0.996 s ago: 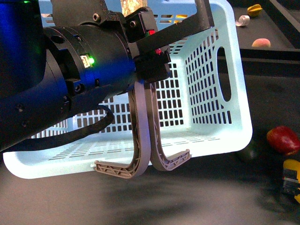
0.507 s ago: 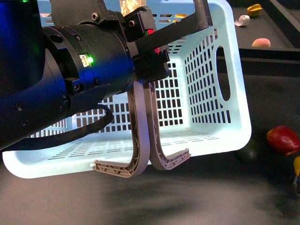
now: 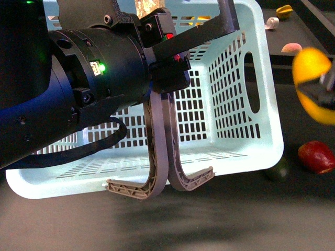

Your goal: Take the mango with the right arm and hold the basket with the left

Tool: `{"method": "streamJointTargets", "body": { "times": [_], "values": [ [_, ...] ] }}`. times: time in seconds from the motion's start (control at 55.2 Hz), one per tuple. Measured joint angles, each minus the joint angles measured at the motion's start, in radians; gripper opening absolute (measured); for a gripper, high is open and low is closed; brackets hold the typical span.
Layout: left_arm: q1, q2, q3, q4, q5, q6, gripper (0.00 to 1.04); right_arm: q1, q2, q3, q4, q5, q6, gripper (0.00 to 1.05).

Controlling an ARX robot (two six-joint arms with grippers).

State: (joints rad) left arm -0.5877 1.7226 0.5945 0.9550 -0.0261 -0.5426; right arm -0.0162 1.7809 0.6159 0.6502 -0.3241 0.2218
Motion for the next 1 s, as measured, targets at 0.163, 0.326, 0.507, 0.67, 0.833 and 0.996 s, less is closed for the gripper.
{"method": "streamJointTargets", "body": {
  "times": [0.163,0.326,0.507,0.67,0.833,0.996],
  "values": [
    [0.000,0.000,0.000,0.000,-0.003,0.000,0.06,0.207,-0.210,0.030,-0.086,0.013,0.019,0.64],
    [0.000,0.000,0.000,0.000,-0.004,0.000,0.06,0.335,-0.150,0.106,-0.093,0.128,0.042,0.64],
    [0.000,0.000,0.000,0.000,-0.001,0.000,0.06,0.404,0.003,0.174,-0.073,0.271,0.079,0.65],
    [0.000,0.000,0.000,0.000,0.000,-0.002,0.06,0.410,0.028,0.157,-0.021,0.309,0.111,0.87],
    [0.000,0.000,0.000,0.000,-0.001,0.001,0.06,0.394,-0.080,0.083,0.008,0.303,0.119,0.97],
    [-0.001,0.002,-0.008,-0.001,-0.003,-0.005,0.06,0.351,-0.258,-0.044,0.015,0.323,0.113,0.97]
  ]
}}
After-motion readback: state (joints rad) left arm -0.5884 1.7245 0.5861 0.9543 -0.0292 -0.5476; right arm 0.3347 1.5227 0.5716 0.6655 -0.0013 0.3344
